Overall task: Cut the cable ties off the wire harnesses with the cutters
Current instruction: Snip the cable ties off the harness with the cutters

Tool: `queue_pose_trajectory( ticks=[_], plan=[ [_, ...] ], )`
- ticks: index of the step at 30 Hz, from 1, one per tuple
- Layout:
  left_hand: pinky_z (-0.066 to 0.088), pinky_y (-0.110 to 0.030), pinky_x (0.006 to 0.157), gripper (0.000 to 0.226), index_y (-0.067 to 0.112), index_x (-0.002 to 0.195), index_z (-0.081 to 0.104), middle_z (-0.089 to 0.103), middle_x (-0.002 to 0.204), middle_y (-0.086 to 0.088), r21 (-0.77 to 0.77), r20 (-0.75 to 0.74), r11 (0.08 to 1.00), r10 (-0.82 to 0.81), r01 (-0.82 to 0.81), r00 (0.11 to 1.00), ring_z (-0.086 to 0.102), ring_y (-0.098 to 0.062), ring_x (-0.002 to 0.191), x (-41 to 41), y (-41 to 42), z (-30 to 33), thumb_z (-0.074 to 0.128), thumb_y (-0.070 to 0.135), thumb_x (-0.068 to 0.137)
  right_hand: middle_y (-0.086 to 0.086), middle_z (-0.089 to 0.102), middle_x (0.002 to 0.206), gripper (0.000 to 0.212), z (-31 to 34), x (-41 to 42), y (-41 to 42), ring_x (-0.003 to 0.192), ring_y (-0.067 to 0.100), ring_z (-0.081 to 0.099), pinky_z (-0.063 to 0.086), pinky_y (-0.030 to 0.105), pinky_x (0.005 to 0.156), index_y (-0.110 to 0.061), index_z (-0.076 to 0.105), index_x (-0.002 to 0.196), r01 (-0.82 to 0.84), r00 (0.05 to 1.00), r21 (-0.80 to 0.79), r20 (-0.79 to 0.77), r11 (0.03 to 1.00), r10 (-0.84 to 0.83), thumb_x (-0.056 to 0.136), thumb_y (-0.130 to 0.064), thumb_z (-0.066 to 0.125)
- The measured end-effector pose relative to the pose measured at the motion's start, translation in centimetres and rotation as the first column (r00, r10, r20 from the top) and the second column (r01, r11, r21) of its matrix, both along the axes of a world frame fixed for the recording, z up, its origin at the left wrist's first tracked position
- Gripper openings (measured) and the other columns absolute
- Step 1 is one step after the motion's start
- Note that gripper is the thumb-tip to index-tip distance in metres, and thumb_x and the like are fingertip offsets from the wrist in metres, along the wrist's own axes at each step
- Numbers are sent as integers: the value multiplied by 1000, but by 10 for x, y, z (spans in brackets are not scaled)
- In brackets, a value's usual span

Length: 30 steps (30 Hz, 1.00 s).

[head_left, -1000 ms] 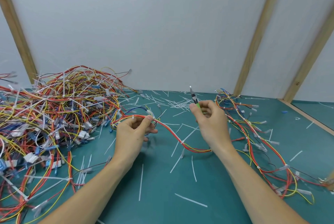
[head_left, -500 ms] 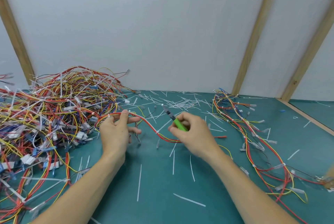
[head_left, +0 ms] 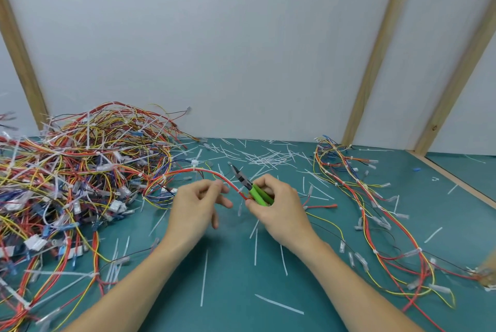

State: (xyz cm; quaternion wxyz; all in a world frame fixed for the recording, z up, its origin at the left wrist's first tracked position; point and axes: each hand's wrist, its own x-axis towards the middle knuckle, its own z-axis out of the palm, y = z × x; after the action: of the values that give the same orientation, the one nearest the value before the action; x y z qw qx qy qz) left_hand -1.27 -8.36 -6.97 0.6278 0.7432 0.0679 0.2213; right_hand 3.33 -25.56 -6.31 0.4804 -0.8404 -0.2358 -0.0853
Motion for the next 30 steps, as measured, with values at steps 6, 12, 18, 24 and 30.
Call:
queue_pose_trajectory(
  ticks=[6, 12, 18, 24, 30],
  plan=[
    [31, -17, 37, 22, 10, 90, 72, 76, 78, -7, 6, -70, 994, -106, 107, 992, 54, -20, 42, -3, -6, -4, 59, 23, 101, -11, 70, 71, 12, -1, -1, 1, 64, 9, 57, 50, 33, 69, -22, 66, 86, -39, 999, 19, -10, 999, 39, 83, -17, 76],
    [38, -21, 37, 20, 10, 88, 72, 77, 85, -5, -82, -69, 988, -135, 129, 988, 67, -17, 55, -5, -7, 0, 67, 28, 95, -6, 72, 75, 8, 0, -4, 2, 70, 16, 63, 55, 38, 73, -20, 70, 88, -50, 999, 17, 2, 999, 50, 84, -17, 76],
    [40, -22, 38, 20, 9, 85, 71, 78, 86, -4, -75, -75, 989, -137, 131, 988, 73, -21, 63, -5, -5, 0, 69, 26, 94, -5, 71, 74, 7, 0, -5, 2, 69, 16, 62, 55, 38, 71, -21, 70, 88, -43, 999, 11, 0, 999, 43, 84, -23, 76],
    [40, -21, 39, 20, 5, 90, 68, 78, 86, -3, -107, -70, 992, -79, 71, 994, 73, -20, 63, -4, -5, 0, 67, 24, 96, -18, 72, 82, 20, 4, -4, 2, 78, 5, 67, 54, 25, 76, -29, 71, 86, 70, 997, 90, -43, 994, -66, 78, -46, 80],
    [41, -20, 39, 23, 3, 93, 64, 78, 85, -5, -163, -75, 986, -35, 22, 997, 72, -19, 61, -4, -3, -1, 67, 25, 95, -1, 71, 76, 27, 11, 3, -7, 76, 29, 70, 57, 51, 79, -21, 70, 77, 75, 989, 111, -138, 991, -59, 69, -47, 67]
  ],
)
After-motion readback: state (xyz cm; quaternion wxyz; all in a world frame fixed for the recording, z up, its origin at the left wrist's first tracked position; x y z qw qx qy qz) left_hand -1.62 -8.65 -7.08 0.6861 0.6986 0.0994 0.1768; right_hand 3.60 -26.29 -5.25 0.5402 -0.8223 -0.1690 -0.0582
